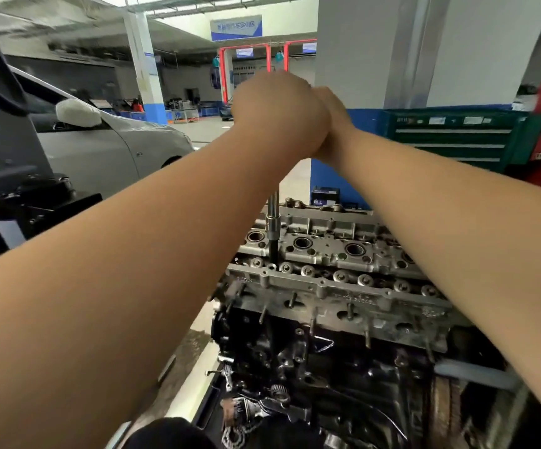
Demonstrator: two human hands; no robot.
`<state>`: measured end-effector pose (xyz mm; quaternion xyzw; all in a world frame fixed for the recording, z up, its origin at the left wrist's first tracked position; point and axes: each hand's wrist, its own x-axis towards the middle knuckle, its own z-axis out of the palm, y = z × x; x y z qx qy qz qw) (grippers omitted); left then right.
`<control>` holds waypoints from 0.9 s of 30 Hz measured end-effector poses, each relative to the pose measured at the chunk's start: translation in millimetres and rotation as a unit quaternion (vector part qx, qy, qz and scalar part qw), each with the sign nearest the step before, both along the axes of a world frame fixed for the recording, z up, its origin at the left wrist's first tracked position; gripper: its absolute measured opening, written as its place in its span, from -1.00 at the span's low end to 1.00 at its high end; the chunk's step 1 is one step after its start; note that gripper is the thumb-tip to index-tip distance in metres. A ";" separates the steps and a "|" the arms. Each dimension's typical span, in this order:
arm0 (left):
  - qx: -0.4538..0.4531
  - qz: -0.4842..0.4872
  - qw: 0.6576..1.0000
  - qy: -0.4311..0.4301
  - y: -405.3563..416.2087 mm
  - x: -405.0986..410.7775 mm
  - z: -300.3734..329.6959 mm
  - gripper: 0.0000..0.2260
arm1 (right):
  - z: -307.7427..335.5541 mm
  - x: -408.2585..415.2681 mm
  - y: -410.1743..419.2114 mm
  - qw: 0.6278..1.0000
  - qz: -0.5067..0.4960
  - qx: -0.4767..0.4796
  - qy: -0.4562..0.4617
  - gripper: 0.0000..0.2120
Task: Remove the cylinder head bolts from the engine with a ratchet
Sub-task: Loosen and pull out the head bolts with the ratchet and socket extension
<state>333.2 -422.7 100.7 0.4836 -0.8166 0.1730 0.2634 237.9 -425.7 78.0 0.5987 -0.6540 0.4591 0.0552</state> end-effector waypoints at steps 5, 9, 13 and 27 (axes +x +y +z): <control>-0.060 -0.043 0.995 0.073 -7.1 2.1 -4.8 -0.86 | 16.7 -5.1 10.3 0.953 -0.107 0.122 0.257 -0.86; -0.057 -0.119 0.988 0.083 -15.7 17.8 -4.0 -0.68 | 19.3 -1.4 25.8 0.924 -0.170 0.090 0.330 -0.75; -0.090 -0.167 0.980 0.056 -8.9 26.9 -6.4 -0.59 | 17.6 -2.9 35.2 0.907 -0.202 0.083 0.361 -0.74; 0.492 -0.423 0.640 0.411 -25.1 59.5 -136.4 -0.65 | 7.0 -5.1 19.4 0.945 -0.023 0.038 0.324 -0.86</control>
